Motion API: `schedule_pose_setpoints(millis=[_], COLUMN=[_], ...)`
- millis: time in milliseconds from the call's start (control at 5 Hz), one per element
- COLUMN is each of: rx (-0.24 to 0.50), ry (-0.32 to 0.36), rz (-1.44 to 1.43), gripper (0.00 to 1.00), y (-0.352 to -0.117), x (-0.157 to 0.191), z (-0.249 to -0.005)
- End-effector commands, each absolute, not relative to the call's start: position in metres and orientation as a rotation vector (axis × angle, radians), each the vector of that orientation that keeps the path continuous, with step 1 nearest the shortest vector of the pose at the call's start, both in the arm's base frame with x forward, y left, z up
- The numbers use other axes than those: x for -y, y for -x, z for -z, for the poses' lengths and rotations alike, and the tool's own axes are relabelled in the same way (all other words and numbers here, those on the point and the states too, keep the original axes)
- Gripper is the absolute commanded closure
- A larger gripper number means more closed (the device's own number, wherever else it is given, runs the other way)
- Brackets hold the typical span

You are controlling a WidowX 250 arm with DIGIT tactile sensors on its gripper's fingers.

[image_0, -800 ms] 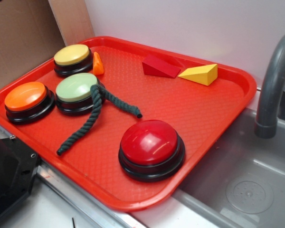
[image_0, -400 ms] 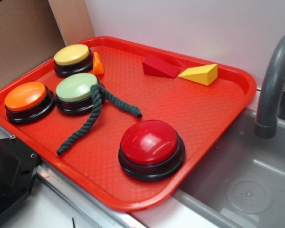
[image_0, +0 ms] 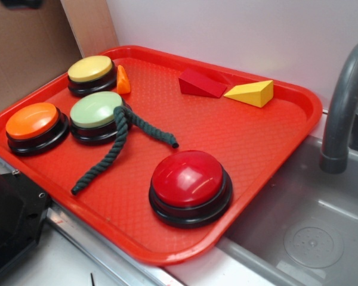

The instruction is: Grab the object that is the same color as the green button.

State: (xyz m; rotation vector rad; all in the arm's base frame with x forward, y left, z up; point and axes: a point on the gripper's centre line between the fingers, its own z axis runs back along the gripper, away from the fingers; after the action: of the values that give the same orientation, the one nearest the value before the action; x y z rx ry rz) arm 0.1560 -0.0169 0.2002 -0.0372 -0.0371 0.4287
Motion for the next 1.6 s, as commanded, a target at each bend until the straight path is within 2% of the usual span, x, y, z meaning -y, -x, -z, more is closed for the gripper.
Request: schedule_pose_setpoints(millis=[0,200,400,800,1200,1400], rx=[0.180,0.124,0.099,0.062,0.004,-0.018], ry=[0.033,0.040,0.056,0.039,0.043,0.023], rz=[-0.771,-0.859,-0.868,-0.855,-0.887,-0.884], gripper=[0.00,0.00,0.00,0.00,0.00,0.03], y=[-0.160,-0.183,-0.193,-0.216,-0.219,-0.211], x=[-0.009,0.001,0.001,0.024,0.033,0.036], z=[-0.198,-0.156,-0.125,-0.084,-0.056,-0.046])
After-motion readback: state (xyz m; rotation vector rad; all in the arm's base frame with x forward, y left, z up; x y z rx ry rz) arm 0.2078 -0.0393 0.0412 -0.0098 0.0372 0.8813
